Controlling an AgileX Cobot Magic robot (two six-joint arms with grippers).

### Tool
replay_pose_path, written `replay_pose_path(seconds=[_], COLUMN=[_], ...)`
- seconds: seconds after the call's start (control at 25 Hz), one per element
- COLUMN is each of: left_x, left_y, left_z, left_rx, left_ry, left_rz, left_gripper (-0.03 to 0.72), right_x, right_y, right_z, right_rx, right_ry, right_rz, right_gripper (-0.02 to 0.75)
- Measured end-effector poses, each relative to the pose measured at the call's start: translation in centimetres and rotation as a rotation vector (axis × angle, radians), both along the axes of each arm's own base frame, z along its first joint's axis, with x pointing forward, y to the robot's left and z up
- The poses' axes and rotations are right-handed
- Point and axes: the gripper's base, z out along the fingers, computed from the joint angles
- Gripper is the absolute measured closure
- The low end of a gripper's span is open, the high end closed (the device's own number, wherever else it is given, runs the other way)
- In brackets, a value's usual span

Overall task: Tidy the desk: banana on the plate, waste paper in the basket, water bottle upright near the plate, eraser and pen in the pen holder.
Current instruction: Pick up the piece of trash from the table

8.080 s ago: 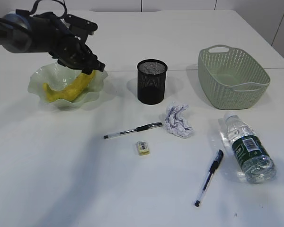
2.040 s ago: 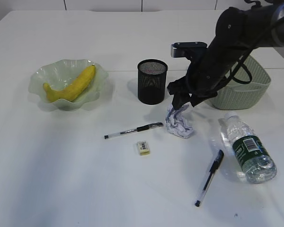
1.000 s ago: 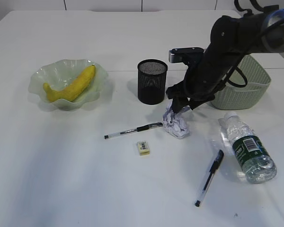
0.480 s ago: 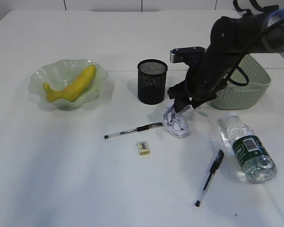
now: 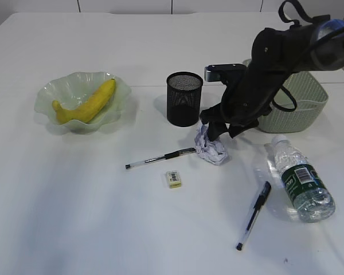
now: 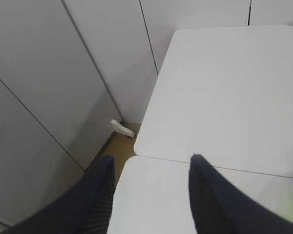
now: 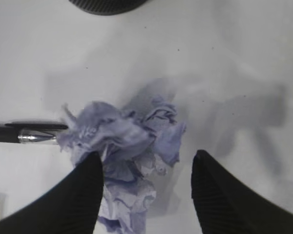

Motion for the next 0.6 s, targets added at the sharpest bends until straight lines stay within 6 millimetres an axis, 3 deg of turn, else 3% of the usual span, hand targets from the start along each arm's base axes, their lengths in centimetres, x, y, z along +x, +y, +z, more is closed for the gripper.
replay_pose_path(seconds=[0.6], left_x=[0.0], left_y=[0.0], left_z=[0.0], left_rx=[0.000], left_ry=[0.001], left_rz=[0.000], left_gripper=[0.340], right_x=[1.0], right_y=[0.7], right_z=[1.3], right_rx=[0.081], right_ry=[-0.060], right_rz=[-0.039], right_gripper=[0.306])
